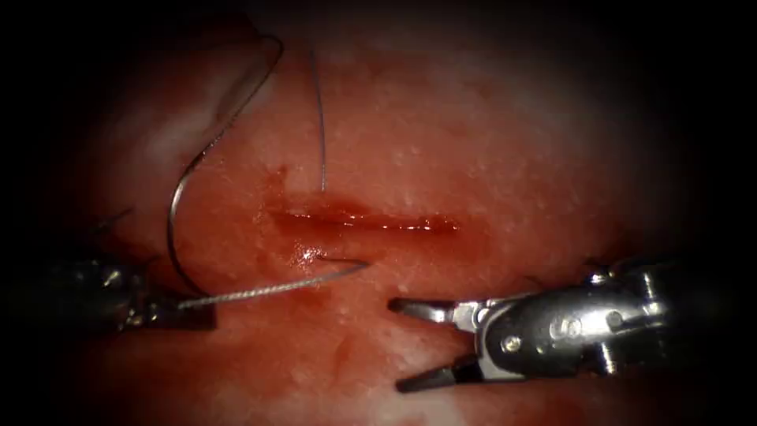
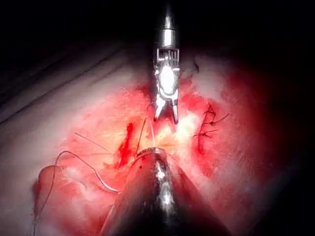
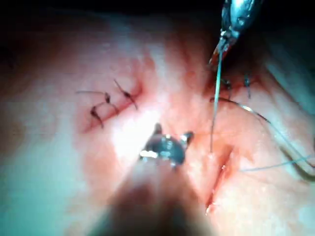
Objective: Wound Closure
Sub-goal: Long suture is too short, use the right grasper to grab the long suture end.
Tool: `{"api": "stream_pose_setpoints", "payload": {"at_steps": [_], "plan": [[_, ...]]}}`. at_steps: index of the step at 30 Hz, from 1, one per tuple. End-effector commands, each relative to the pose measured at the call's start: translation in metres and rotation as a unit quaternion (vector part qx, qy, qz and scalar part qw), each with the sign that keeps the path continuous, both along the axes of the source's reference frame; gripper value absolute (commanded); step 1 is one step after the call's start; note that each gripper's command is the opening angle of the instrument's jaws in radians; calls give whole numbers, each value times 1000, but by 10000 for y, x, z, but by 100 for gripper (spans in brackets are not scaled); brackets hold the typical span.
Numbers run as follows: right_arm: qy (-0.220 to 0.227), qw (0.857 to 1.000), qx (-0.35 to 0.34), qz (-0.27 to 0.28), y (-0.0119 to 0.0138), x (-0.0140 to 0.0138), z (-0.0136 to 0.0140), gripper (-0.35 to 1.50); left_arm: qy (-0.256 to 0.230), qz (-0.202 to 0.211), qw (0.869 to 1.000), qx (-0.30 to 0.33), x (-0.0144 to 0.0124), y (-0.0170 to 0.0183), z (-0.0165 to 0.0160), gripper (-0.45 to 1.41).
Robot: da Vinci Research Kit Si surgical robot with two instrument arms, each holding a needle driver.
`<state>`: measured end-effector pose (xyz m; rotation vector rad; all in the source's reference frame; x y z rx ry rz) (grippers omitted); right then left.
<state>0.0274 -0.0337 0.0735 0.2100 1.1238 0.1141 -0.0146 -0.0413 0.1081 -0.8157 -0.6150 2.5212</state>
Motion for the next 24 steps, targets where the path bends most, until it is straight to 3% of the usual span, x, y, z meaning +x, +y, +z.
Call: {"api": "stream_pose_setpoints", "payload": {"at_steps": [1, 7, 13, 18, 24], "plan": [[-2, 1000, -7, 3, 3, 6, -9, 123, 0, 0, 1000, 1, -6, 1, 8, -45], [-24, 998, -53, 8, 25, 12, -48, 115, 6, -3, 1000, -4, -17, 6, 19, -45], [-89, 992, -92, -3, 26, 28, -78, 111, 16, 5, 1000, -2, -36, 4, 25, -45], [-127, 983, -129, -10, 29, 48, -80, 95, 20, 4, 1000, -1, -44, 3, 26, -45], [-163, 975, -150, -32, 32, 73, -61, 95, 21, 3, 1000, -1, -45, 2, 26, -45]]}}
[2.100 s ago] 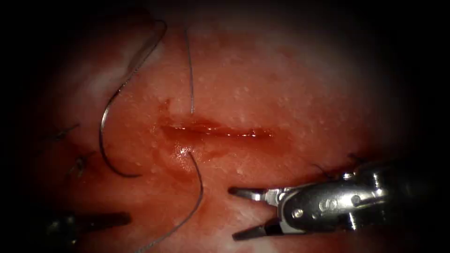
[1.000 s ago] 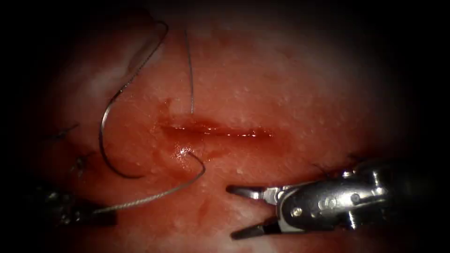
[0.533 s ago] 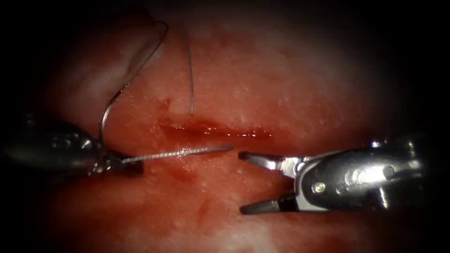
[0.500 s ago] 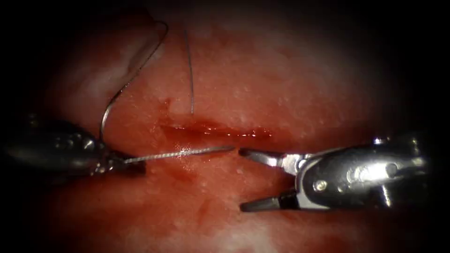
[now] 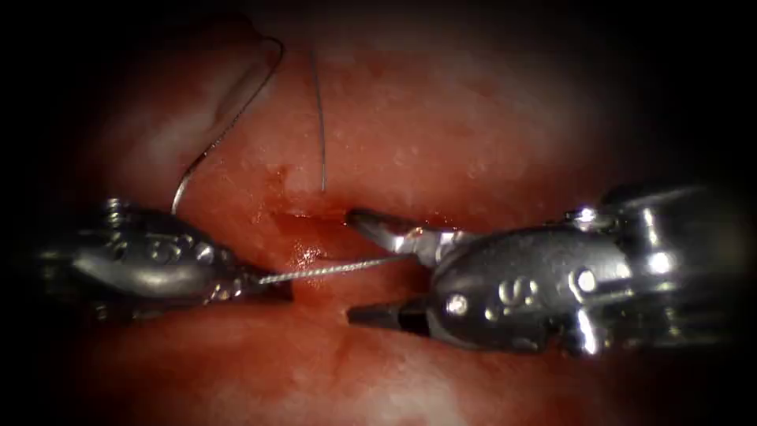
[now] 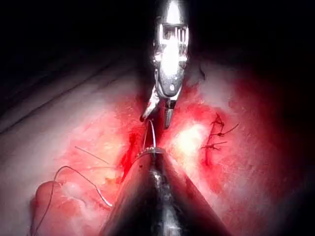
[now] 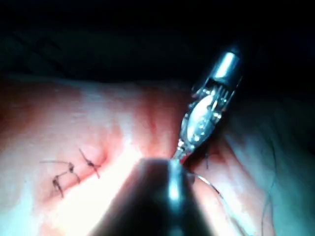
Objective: Wound Closure
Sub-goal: Long suture is too short, use the right grasper to grab the long suture end, then use the left grasper to re-grab a longer length of suture.
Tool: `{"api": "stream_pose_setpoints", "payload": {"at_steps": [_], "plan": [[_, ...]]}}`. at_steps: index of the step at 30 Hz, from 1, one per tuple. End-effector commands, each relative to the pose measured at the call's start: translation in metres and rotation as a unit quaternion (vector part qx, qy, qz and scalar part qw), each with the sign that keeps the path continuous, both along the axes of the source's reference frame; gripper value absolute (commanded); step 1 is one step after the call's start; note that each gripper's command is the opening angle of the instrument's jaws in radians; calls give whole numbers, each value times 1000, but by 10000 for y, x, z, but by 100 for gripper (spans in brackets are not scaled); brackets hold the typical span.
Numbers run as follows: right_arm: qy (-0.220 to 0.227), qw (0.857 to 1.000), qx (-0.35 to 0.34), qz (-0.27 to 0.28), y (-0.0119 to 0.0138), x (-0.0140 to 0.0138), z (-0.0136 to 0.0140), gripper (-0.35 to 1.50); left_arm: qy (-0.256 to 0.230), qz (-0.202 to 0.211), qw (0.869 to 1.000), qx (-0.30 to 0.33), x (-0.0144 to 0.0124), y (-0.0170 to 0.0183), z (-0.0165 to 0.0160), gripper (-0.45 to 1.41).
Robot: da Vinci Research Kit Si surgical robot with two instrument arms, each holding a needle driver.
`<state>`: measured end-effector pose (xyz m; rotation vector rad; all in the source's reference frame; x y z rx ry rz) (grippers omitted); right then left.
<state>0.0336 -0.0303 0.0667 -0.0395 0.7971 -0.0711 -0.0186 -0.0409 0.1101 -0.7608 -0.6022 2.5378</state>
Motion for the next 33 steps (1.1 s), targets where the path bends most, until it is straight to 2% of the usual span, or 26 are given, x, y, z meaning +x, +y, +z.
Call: {"api": "stream_pose_setpoints", "payload": {"at_steps": [1, 4, 6, 7, 9, 10, 14, 20, 21, 24, 26, 33], "plan": [[-7, 1000, -4, -5, -3, 14, 11, 95, 0, 0, 1000, 0, -5, -2, 5, -45], [-19, 1000, -9, -14, -8, 20, 24, 88, 1, 1, 1000, 1, -4, -2, 4, -45], [-27, 999, -13, -23, -11, 20, 32, 73, 0, 1, 1000, 2, -5, -3, 4, -45], [-32, 999, -16, -30, -12, 20, 35, 56, 0, 1, 1000, 2, -5, -3, 3, -45], [-42, 998, -21, -43, -13, 19, 41, 11, 1, 1, 1000, 2, -5, -4, 3, -45], [-44, 997, -23, -54, -13, 18, 43, -33, 1, 1, 1000, 2, -5, -4, 3, -45], [-57, 994, -25, -87, -14, 16, 45, -35, 0, 3, 1000, 1, -5, -4, 1, -45], [-66, 993, -18, -97, -14, 13, 43, -35, -2, 4, 1000, 2, -2, -1, -2, -45], [-66, 993, -18, -97, -14, 12, 43, -35, -3, 4, 1000, 4, -2, 0, -2, -35], [-66, 993, -17, -97, -12, 9, 43, -35, 5, -4, 1000, -15, -2, 7, -3, 68], [-65, 993, -16, -98, -11, 7, 43, -35, 8, -1, 999, -42, -2, 11, -4, 96], [-70, 993, -16, -93, -1, -7, 49, -35, 9, -1, 999, -39, 8, 9, -9, 106]]}}
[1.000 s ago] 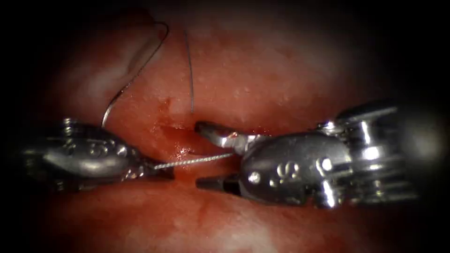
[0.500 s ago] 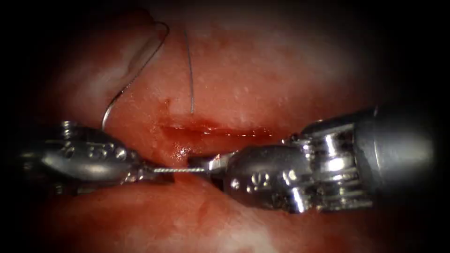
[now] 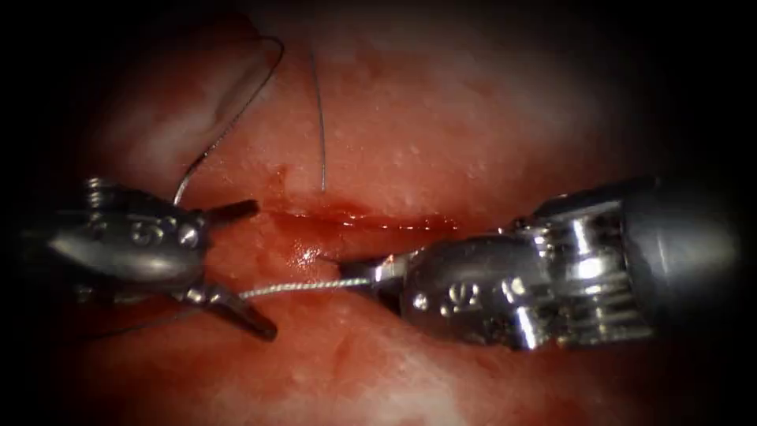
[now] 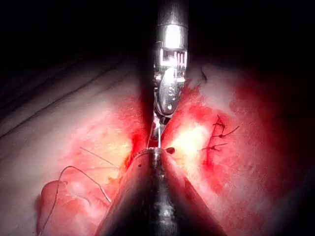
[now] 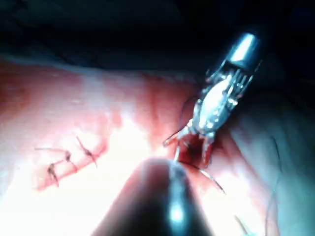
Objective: Wound Closure
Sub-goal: Use the left grasper to re-grab a longer length of suture.
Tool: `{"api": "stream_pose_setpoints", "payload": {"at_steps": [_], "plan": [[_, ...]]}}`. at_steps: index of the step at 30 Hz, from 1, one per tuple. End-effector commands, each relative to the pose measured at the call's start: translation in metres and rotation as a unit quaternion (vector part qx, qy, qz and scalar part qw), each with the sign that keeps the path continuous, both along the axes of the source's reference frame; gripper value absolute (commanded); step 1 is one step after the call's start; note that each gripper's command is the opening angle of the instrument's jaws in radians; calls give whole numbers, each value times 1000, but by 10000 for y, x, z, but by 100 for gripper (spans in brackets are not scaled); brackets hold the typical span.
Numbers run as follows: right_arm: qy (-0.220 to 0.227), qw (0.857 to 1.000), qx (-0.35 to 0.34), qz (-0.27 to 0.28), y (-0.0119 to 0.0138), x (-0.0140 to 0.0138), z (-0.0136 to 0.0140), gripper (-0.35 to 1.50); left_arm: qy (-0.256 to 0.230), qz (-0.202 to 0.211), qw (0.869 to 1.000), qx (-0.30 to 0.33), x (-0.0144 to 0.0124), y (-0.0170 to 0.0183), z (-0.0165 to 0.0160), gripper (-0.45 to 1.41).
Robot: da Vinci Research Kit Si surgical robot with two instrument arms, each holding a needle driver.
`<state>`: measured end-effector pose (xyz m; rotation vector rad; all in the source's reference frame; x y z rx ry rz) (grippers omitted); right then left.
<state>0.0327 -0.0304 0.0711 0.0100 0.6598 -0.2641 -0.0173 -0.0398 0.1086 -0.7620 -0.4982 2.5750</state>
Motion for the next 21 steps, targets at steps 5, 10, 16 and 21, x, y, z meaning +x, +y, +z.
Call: {"api": "stream_pose_setpoints", "payload": {"at_steps": [5, 10, 16, 21], "plan": [[-5, 1000, 1, 7, 9, -15, -2, -35, -3, 7, 1000, -1, 17, -9, 2, 106], [-8, 1000, 4, 15, 12, -24, -3, -35, -3, 11, 1000, -1, 46, -18, -1, 96], [-4, 1000, 6, 17, 15, -27, -7, -35, -6, 15, 1000, 1, 58, -26, 9, 88], [4, 1000, 7, 22, 22, -36, -13, -35, -7, 42, 999, 8, 62, -40, 25, 86]]}}
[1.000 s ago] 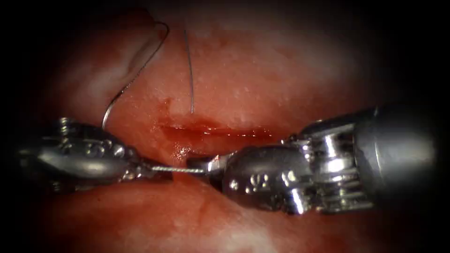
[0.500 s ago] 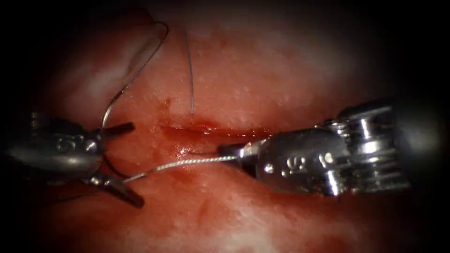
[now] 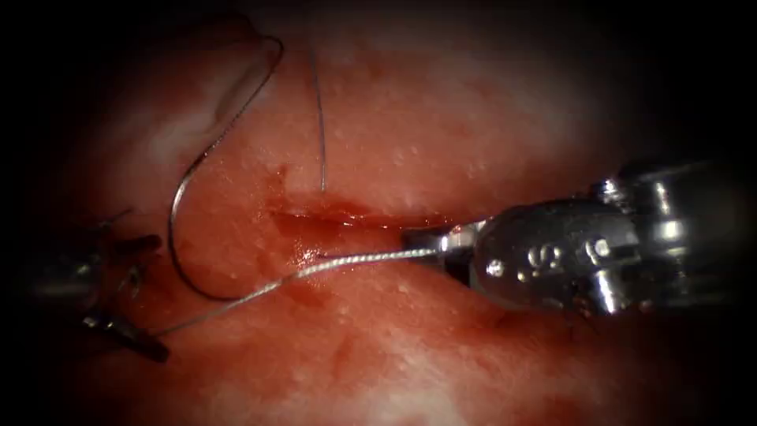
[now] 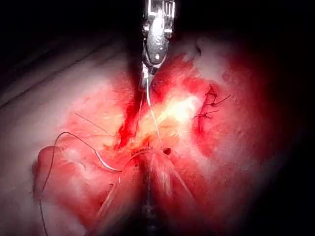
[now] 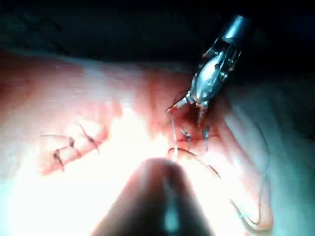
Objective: Wound Closure
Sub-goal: Use the left grasper to re-grab a longer length of suture.
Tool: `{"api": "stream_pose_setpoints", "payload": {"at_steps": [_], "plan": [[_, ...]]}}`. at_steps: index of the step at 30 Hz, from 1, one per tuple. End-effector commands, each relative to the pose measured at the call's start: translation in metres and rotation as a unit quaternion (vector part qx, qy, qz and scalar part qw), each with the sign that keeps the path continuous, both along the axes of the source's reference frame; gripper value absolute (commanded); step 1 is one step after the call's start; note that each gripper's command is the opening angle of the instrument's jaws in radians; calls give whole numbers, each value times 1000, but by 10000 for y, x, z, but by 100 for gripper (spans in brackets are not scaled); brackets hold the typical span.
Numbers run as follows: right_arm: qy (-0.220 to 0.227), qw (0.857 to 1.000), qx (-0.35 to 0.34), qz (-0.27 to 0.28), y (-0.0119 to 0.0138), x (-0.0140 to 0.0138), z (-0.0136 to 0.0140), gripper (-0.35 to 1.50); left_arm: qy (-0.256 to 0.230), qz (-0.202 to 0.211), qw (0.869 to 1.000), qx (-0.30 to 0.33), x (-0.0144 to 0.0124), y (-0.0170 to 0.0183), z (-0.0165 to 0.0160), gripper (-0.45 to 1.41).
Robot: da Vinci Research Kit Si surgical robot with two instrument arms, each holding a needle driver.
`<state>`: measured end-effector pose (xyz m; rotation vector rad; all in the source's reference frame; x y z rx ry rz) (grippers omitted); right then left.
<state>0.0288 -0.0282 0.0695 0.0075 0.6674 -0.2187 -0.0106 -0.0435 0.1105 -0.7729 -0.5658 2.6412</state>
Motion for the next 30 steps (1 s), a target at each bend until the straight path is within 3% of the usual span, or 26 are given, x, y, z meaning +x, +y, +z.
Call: {"api": "stream_pose_setpoints", "payload": {"at_steps": [1, 10, 11, 13, 14, 15, 21, 26, 28, 29, 30], "plan": [[2, 1000, 1, 1, 0, 2, 2, -35, 2, 5, 1000, 3, -4, -6, 8, 84], [3, 1000, 0, 7, 2, 0, -3, -35, -2, 14, 1000, 12, -5, -9, 15, 73], [3, 1000, 0, 7, 2, 1, -3, -35, -5, 15, 1000, 16, -5, -9, 15, 61], [3, 1000, 0, 7, 2, 0, -3, -35, -9, 19, 1000, 20, -3, -10, 15, 19], [3, 1000, 0, 7, 2, 0, -3, -35, -10, 20, 1000, 21, -1, -11, 14, -23], [3, 1000, 0, 7, 2, 0, -3, -35, -11, 21, 999, 22, 0, -11, 13, -45], [4, 1000, 0, 7, 1, -2, -4, -35, -14, 36, 999, 8, 6, -4, 4, -45], [26, 1000, 1, 11, -1, 0, -7, -35, -16, 20, 1000, -9, 8, 7, -6, -45], [79, 996, 13, 25, -2, 4, -8, 73, -21, 14, 1000, -18, 9, 13, -8, -45], [102, 994, 20, 31, -4, 5, -9, 116, -22, 13, 999, -22, 9, 16, -8, -45], [125, 991, 28, 36, -5, 5, -10, 131, -23, 8, 999, -28, 10, 19, -8, -45]]}}
